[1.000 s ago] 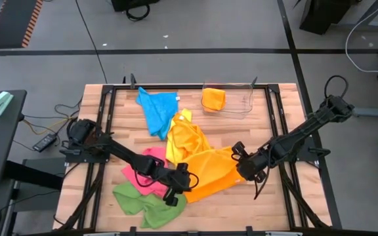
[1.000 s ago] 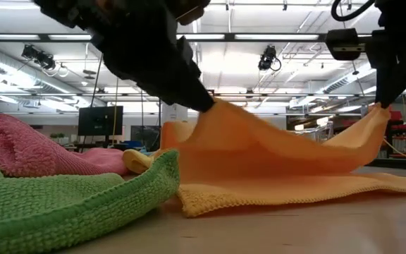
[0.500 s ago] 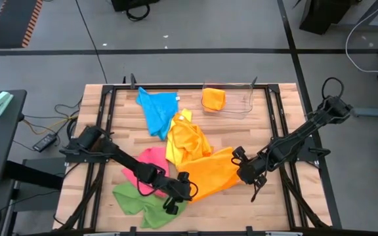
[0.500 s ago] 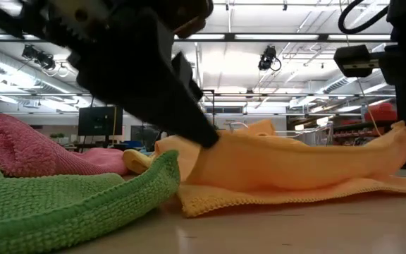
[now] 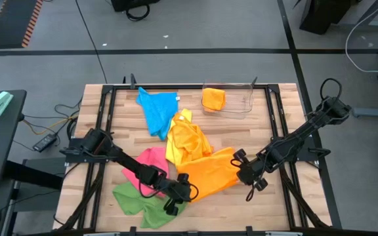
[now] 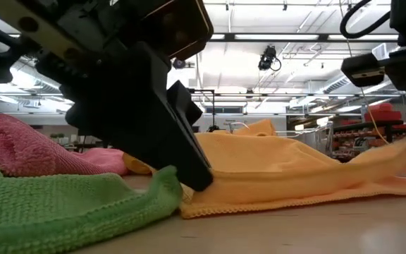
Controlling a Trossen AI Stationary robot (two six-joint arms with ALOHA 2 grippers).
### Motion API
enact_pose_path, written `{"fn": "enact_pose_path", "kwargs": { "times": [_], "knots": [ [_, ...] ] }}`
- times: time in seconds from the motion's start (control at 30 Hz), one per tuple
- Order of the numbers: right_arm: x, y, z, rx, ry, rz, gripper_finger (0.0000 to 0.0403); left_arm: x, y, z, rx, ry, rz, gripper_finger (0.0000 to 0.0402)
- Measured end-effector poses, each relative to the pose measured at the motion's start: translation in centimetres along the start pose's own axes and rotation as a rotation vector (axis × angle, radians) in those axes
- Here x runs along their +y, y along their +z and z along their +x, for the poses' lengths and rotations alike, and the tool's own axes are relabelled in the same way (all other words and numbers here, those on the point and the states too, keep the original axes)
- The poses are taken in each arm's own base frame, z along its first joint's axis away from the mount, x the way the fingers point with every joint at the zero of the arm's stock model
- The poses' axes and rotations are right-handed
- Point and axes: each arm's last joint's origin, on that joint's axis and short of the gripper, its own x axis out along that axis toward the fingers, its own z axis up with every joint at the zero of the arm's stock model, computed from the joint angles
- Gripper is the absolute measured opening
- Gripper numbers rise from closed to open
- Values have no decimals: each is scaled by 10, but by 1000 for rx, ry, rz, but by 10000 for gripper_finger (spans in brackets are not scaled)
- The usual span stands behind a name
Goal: Fold microfiber towels
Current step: Fold the right orange microfiber cloth
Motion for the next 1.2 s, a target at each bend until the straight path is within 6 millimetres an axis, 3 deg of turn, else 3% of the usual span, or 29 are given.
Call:
{"fn": "enact_pose_path", "kwargs": {
  "times": [0.27, 0.43, 0.6, 0.73, 0.87, 1.07, 1.2],
  "knots": [
    [9, -1, -2, 24, 150, 89, 114, -1, 0, 0, -1, -3, -45, 12],
    [7, 5, -21, 105, 125, 133, 122, -4, 10, -8, -39, -28, -51, 69],
    [2, 17, -29, 36, 6, 109, 115, -2, 26, -29, -50, -53, 5, 129],
    [-4, 17, -18, -40, -155, 90, 106, 10, 30, -39, -26, 96, -9, 152],
    [-15, 12, -1, -150, -201, 214, 99, 22, 25, -32, -20, 185, -39, 156],
    [-33, -17, 26, -147, -229, 345, 97, 28, -1, -12, 108, 208, -35, 139],
    [-53, -33, 37, -180, -289, 442, 102, 26, -4, -10, 124, 215, -57, 130]
  ]
}}
